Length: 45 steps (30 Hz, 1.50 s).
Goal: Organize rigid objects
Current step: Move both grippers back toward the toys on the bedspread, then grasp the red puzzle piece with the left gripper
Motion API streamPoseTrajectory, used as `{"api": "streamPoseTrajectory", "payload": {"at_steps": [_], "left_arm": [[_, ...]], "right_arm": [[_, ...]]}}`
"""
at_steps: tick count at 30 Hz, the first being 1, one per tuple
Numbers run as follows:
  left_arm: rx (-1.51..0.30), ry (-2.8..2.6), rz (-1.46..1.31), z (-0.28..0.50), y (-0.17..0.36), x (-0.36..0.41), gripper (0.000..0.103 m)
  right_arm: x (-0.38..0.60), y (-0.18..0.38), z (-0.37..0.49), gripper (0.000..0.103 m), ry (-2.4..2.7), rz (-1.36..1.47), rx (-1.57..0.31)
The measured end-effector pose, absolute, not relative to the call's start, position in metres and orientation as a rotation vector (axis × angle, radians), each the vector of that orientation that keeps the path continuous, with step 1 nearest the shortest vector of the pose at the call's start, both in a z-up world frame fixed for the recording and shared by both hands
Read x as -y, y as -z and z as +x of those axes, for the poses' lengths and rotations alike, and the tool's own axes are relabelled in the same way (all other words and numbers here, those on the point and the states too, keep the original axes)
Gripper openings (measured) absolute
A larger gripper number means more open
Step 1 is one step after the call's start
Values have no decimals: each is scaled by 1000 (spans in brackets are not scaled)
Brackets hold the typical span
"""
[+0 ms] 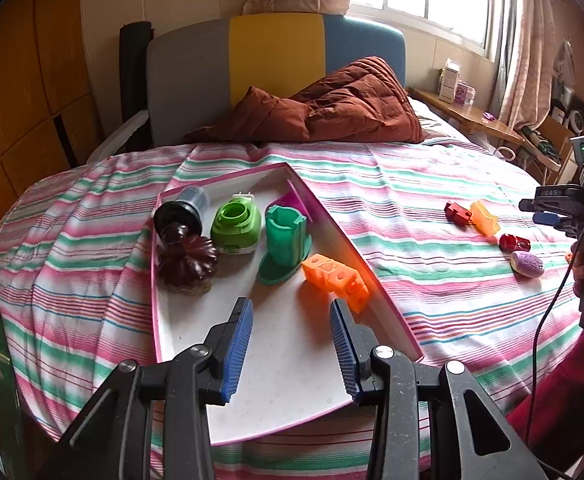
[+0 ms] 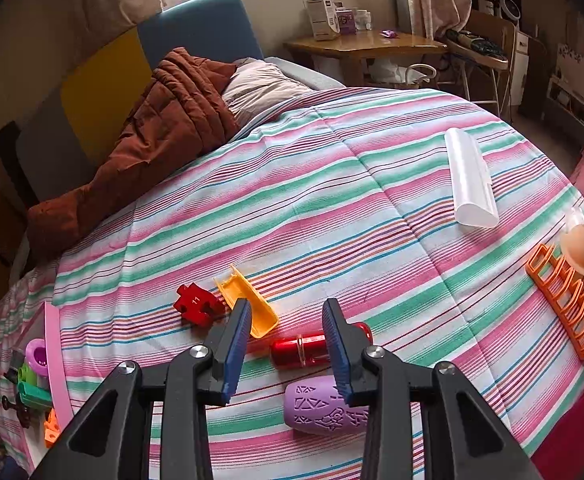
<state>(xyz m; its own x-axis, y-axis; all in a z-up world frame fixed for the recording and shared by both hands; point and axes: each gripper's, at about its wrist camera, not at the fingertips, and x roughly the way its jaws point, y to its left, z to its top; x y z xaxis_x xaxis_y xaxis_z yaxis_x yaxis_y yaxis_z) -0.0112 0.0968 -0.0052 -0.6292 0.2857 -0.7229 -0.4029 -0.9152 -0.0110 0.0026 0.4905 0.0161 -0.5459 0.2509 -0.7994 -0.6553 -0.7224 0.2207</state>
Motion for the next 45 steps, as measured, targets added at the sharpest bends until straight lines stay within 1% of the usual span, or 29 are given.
{"api": "streamPoseTrajectory", "payload": {"at_steps": [14, 20, 26, 33, 38, 40, 41, 42, 45], "left_arm": [[-290, -2431, -1025, -13, -3, -148, 41], [-318, -2384, -1029, -19, -2, -173, 41], [-325, -2322, -1061, -26, 6, -198, 41], [-309, -2215, -1138, -41, 21, -238, 41], [-362, -2165, -1163, -53, 33, -269, 41], [-368, -2138, -1175, -58, 37, -283, 49], [-363, -2125, -1176, -61, 37, -289, 59], [-364, -2119, -1176, -63, 39, -296, 62], [-396, -2105, -1171, -72, 43, -318, 62]], "right_arm": [[-505, -12, 13, 36, -2220, -1020, -844], [-508, -11, 16, 36, -2208, -1012, -879], [-515, -13, 22, 36, -2176, -965, -913], [-527, -14, 37, 36, -2133, -883, -1007], [-529, -11, 36, 37, -2140, -895, -1046], [-528, -10, 35, 37, -2147, -899, -1055], [-529, -10, 35, 37, -2150, -900, -1062], [-529, -9, 35, 37, -2151, -901, -1072], [-530, -8, 35, 38, -2155, -901, -1104]]}}
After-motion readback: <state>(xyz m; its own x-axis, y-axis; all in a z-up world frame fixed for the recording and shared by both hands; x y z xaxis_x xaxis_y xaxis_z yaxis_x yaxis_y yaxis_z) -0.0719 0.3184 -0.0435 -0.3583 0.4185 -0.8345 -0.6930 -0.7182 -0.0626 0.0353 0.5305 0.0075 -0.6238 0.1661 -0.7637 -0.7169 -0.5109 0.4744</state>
